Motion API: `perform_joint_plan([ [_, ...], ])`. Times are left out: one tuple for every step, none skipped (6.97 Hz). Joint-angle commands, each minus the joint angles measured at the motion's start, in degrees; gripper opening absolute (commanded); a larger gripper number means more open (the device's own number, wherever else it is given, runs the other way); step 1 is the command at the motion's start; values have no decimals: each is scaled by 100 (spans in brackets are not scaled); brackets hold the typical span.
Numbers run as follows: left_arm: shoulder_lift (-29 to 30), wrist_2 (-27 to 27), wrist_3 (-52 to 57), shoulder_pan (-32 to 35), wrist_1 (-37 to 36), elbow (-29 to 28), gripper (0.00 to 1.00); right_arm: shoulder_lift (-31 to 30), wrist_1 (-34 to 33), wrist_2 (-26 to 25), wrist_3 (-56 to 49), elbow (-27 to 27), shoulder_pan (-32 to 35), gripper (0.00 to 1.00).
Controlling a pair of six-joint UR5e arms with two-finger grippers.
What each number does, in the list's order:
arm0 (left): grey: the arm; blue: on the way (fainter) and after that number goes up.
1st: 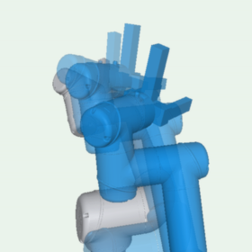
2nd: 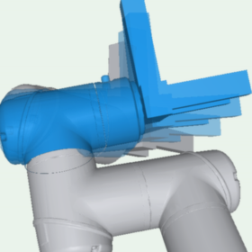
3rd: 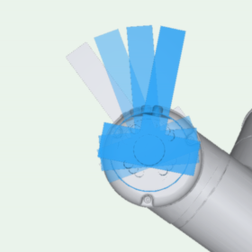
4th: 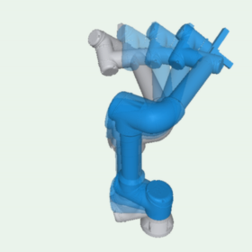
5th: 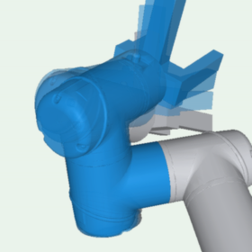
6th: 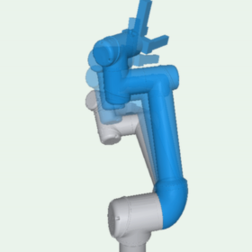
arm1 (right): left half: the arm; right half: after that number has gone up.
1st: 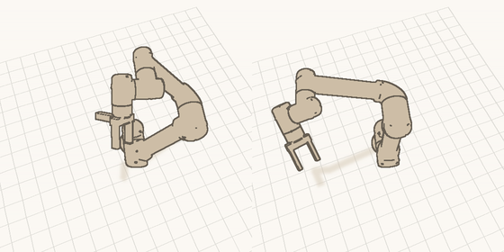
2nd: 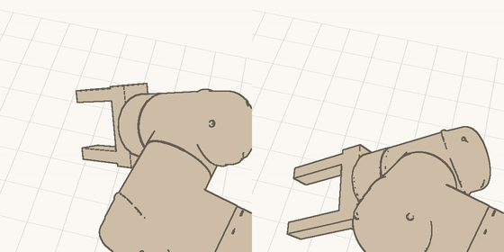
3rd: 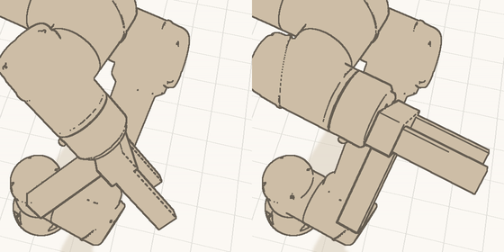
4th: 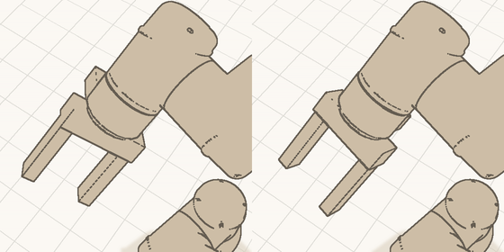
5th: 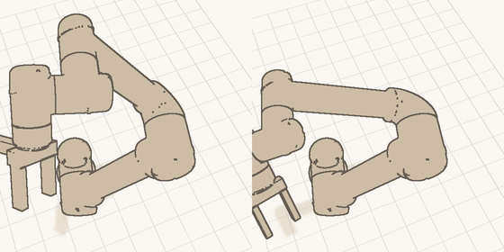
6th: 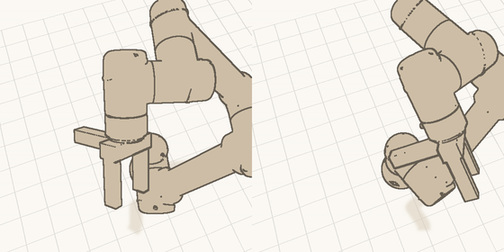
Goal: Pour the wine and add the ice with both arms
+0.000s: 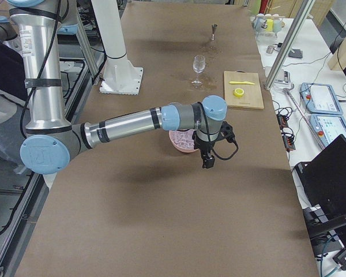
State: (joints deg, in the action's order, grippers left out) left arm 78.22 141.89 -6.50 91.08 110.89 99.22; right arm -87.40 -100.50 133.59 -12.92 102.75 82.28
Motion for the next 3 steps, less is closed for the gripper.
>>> perform_joint_plan([
  [9, -22, 9, -125, 3, 53, 98, -41, 13, 105, 18, -167, -1, 100],
  [0, -30, 9, -134, 3, 132, 98, -49, 4, 272, 26, -211, 8, 100],
  [61, -22, 9, -134, 3, 141, 98, -67, 22, 386, 18, -333, 51, 100],
])
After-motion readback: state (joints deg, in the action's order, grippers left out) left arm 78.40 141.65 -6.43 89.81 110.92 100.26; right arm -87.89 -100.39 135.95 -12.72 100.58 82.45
